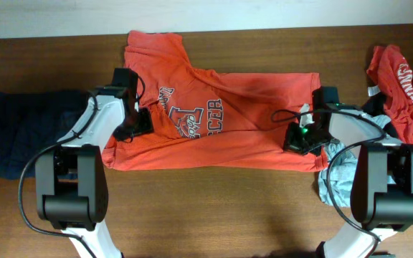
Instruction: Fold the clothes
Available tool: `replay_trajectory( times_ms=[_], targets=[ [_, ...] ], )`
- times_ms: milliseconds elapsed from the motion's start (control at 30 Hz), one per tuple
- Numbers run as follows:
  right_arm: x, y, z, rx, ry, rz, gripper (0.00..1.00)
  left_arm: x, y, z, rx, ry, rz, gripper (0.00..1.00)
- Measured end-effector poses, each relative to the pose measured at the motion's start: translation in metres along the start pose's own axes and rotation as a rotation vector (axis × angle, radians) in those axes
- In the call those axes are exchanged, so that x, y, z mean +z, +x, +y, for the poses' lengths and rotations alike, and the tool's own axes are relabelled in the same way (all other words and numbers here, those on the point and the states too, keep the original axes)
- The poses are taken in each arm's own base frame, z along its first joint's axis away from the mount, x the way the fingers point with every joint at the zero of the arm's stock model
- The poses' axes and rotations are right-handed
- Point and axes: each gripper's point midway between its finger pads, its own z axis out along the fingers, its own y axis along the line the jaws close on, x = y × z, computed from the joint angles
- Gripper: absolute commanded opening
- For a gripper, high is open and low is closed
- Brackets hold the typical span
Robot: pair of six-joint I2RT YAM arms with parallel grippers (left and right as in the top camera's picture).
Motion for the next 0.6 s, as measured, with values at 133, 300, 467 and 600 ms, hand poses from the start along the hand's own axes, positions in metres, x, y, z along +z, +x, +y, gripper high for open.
replay_trajectory(
  times_ms=[133, 300, 467, 600],
  targets=[
    [0.001, 0.001, -0.001, 0.053, 0.011, 0.025, 0.04, 0.016, 0.011, 0.008, 0.002, -0.026, -0.010, 0.27],
    [0.001, 0.006, -0.001, 0.076, 0.026, 0.057, 0.04, 0.016, 0.016, 0.023, -0.054, -0.061, -0.029, 0.00],
    [0.003, 0.034, 0.003, 0.073, 0.076, 0.157, 0.04, 0.016, 0.028, 0.025, -0.132, -0.067, 0.003, 0.00],
    [0.007, 0.059, 0.011, 0.052, 0.126, 0.239, 0.04, 0.015, 0.049, 0.028, -0.197, -0.074, 0.068, 0.01]
  ],
)
